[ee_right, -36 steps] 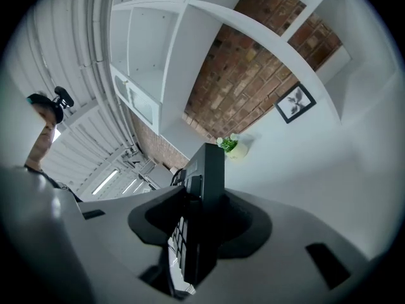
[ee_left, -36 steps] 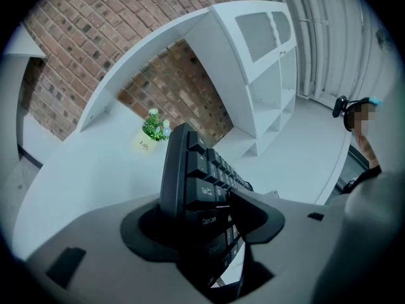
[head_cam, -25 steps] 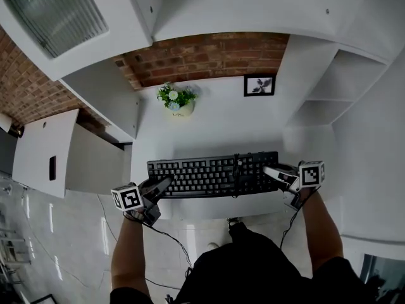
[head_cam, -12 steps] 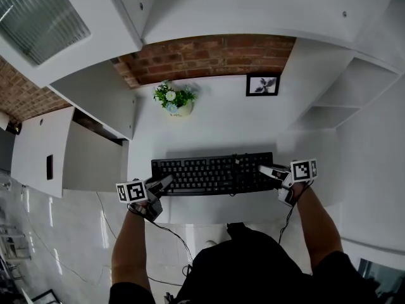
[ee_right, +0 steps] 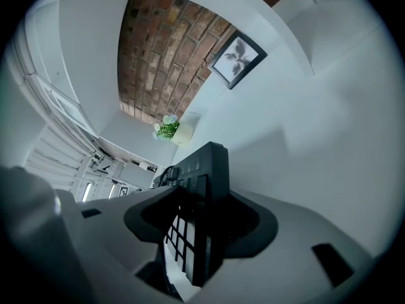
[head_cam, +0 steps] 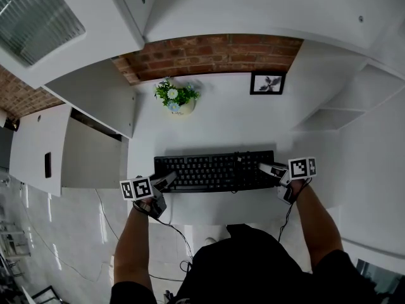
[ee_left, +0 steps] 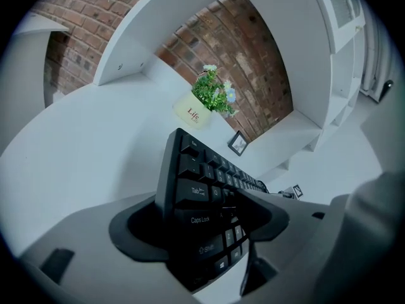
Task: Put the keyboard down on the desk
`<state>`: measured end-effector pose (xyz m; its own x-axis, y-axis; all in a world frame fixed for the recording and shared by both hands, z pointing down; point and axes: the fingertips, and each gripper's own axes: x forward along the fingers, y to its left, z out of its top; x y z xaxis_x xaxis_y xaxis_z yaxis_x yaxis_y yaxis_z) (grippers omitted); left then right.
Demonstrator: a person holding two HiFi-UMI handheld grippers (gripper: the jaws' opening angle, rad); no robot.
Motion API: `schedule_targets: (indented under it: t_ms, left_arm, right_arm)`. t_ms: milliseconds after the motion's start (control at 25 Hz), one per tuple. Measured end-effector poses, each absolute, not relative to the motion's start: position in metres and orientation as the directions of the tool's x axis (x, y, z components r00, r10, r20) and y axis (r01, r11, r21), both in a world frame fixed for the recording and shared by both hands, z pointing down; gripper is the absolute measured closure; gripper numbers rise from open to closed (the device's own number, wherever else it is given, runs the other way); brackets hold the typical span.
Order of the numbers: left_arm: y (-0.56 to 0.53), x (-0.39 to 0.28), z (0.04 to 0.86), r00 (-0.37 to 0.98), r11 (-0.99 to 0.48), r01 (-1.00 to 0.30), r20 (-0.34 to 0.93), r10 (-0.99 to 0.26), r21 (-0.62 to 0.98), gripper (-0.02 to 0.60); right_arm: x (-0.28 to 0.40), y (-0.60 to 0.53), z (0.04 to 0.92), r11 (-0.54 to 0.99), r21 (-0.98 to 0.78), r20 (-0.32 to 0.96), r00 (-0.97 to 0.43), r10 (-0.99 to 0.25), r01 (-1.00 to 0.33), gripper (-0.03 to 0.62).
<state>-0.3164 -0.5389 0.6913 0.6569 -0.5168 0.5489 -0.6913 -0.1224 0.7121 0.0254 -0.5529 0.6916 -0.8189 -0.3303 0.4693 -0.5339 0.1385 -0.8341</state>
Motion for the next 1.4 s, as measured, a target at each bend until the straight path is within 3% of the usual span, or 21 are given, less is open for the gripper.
schedule_targets:
  t_ms: [720,1160,1400]
  left_arm:
    - [-0.539,-0.325,0.704,0.516,-0.067,-0.810,0.654,-0.553,0.582,0.215]
    - [-0.536,-0.334,0.702,0.377,-0.051,-0.895,0.691,-0.616,0.444,0.195]
    - [-0.531,-0.340,0.705,0.307,-0.059,-0.937,0.730,-0.611,0.344,0.193]
  right_arm:
    - [0.030,-0.556,0.714,0.107,-0.694,0.629,-0.672,-0.391,-0.712,0.336]
    - [0.035,-0.559,0.716,0.175,-0.402,0.751,-0.433,-0.498,-0.899,0.326]
    - [0.033,-0.557,0.713,0.169,-0.375,0.754,-0.406,-0.517,-0.912,0.326]
